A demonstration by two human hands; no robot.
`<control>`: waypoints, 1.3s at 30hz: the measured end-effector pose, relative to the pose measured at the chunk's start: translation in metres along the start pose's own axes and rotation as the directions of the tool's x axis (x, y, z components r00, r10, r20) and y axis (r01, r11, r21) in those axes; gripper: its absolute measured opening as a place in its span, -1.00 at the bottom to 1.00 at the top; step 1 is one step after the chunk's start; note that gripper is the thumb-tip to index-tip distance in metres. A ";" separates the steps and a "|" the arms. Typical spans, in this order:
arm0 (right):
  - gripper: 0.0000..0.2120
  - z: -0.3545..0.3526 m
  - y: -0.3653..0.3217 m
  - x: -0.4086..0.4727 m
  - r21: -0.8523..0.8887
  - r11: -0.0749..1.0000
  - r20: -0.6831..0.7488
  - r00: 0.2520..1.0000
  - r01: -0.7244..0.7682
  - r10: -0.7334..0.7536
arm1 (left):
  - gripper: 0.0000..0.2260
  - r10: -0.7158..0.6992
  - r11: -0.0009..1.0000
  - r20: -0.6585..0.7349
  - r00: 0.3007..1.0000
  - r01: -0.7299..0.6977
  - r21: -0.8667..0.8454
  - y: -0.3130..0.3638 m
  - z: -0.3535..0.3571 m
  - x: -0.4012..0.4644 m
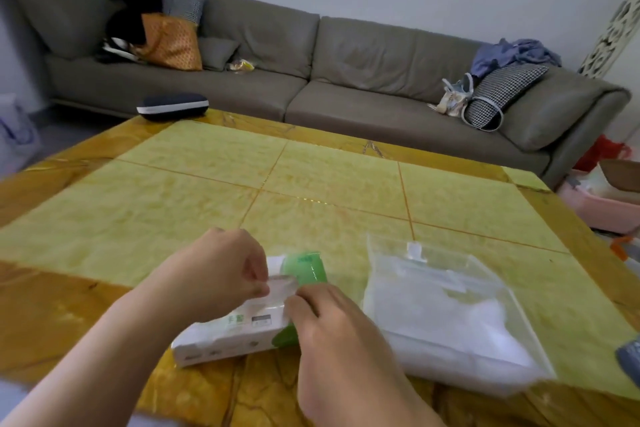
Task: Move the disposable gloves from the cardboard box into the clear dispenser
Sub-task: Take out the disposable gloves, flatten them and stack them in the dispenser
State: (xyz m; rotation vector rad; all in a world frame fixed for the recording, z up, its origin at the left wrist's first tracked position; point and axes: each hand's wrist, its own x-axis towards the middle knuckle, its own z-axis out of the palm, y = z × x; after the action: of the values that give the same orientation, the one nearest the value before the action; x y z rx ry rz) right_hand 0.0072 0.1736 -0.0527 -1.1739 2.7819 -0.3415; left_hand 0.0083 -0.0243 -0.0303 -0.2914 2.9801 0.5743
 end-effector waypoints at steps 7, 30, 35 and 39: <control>-0.45 0.009 0.003 0.003 -0.029 1.000 -0.027 1.000 0.011 -0.012 | -0.84 -0.035 0.999 -0.043 0.998 0.034 -0.023 -0.004 0.002 0.005; -0.58 -0.055 0.054 -0.008 0.965 0.261 -0.091 0.905 -0.023 0.415 | -0.71 0.055 -0.069 0.079 0.995 0.083 -0.994 0.060 0.008 -0.009; -0.73 -0.052 0.057 -0.009 0.937 0.345 -0.143 0.842 -0.054 0.520 | -0.51 0.144 0.090 0.094 0.985 0.081 -0.993 0.075 0.013 -0.012; -0.70 -0.053 0.060 -0.012 0.931 0.360 -0.148 0.850 -0.052 0.505 | -0.80 -0.004 0.345 -0.065 0.998 -0.059 -0.937 0.082 0.021 -0.013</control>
State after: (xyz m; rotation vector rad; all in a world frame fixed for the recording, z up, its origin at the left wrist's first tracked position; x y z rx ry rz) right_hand -0.0357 0.2310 -0.0158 -0.2902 2.2396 -1.9598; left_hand 0.0054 0.0609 -0.0189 -0.3030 2.2530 2.3025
